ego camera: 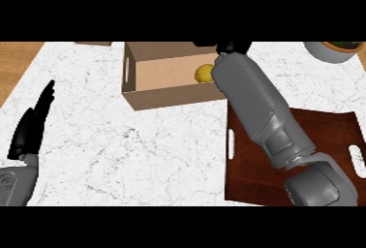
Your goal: Pick the lemon from the tray and place it in the cardboard box
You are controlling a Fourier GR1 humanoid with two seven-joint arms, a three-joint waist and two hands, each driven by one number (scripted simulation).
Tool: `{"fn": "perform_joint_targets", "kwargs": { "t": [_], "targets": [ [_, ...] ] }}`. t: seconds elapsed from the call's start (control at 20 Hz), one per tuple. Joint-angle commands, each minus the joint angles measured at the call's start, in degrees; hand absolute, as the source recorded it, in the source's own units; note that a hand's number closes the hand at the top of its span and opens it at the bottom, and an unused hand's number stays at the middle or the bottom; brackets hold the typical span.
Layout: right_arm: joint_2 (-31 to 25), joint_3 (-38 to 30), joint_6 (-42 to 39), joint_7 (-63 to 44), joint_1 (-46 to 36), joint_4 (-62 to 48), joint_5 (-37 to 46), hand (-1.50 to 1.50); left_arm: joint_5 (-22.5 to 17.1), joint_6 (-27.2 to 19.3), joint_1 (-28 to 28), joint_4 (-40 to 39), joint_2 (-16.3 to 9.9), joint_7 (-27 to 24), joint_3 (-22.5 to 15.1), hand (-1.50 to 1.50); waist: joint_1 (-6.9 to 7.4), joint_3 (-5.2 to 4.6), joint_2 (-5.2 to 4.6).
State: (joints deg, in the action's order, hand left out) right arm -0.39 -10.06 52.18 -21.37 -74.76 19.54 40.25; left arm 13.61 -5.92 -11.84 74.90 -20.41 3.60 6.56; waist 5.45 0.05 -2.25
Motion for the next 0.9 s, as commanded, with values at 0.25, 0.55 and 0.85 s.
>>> {"fn": "perform_joint_targets", "kwargs": {
  "t": [0.25, 0.55, 0.85],
  "targets": [
    [0.4, -5.1, 2.3, 12.6, 4.7, 7.9, -9.4, -1.5, -0.1, -0.2, 4.4, 2.5, -0.4, 1.6, 1.4, 0.0, -3.79, 0.02, 2.02],
    [-1.2, -3.3, -1.1, 13.0, 16.6, 18.4, -10.3, -1.5, -1.9, 0.7, 6.9, 0.4, -1.6, -1.5, 4.7, 0.0, -6.23, -0.05, 2.83],
    [-2.2, 3.9, -7.1, 5.3, 30.4, 36.3, -6.5, -1.5, -1.5, 0.4, 6.0, 1.1, -1.5, 0.4, 5.3, 0.0, -7.38, -0.1, 3.12]
  ]
}}
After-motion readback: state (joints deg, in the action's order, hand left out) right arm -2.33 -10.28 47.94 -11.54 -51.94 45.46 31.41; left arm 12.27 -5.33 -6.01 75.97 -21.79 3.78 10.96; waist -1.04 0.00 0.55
